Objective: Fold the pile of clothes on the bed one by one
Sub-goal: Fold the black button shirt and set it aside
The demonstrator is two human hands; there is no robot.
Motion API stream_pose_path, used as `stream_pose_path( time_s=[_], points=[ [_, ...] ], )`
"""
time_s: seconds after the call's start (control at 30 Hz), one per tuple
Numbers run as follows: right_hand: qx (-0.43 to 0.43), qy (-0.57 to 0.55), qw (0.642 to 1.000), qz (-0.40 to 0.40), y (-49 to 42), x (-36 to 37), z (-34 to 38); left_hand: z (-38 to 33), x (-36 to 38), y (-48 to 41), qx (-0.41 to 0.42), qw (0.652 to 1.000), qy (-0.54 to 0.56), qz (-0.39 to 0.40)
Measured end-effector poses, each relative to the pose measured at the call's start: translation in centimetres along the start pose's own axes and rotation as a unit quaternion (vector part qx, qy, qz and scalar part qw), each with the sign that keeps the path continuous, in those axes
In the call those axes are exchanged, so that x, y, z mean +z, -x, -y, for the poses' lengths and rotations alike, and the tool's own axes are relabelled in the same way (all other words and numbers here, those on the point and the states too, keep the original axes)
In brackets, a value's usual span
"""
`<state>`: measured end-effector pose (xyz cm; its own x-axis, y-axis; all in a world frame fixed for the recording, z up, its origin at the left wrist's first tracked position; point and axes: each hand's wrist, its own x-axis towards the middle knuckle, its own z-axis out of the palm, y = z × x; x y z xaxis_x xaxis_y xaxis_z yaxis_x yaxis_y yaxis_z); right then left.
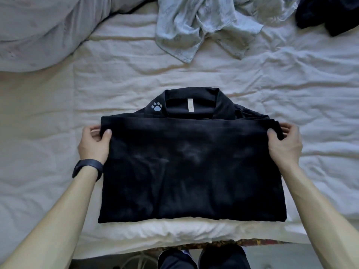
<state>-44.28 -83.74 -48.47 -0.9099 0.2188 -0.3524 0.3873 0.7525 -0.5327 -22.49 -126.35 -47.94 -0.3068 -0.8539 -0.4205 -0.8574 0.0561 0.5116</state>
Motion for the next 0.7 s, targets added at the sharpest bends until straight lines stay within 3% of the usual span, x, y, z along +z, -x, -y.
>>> stream_pose_path(
  time_s=[0.07,0.13,0.2,0.27,0.37,0.5,0.7],
  points=[
    [-0.060,0.078,0.995,-0.023,0.6,0.4,0.1,-0.4,0.8,0.9,0.116,0.984,-0.130,-0.028],
    [-0.174,0.124,0.975,-0.054,1.5,1.4,1.3,-1.9,2.3,2.0,0.292,0.930,-0.219,-0.046],
    [-0.292,0.145,0.945,-0.021,2.4,2.8,3.2,-4.0,4.4,2.7,0.417,0.875,-0.244,0.019],
    [-0.334,0.185,0.922,0.070,2.8,4.3,4.8,-6.3,6.8,3.3,0.476,0.834,-0.261,0.097],
    [-0.325,0.275,0.889,0.169,2.5,6.1,6.6,-8.8,9.2,3.8,0.474,0.803,-0.331,0.145],
    [-0.340,0.349,0.847,0.213,1.6,6.8,6.8,-9.8,10.3,2.7,0.442,0.766,-0.443,0.148],
    [-0.433,0.283,0.832,0.202,1.2,7.0,6.2,-9.1,10.1,1.8,0.467,0.796,-0.342,0.175]
  ],
)
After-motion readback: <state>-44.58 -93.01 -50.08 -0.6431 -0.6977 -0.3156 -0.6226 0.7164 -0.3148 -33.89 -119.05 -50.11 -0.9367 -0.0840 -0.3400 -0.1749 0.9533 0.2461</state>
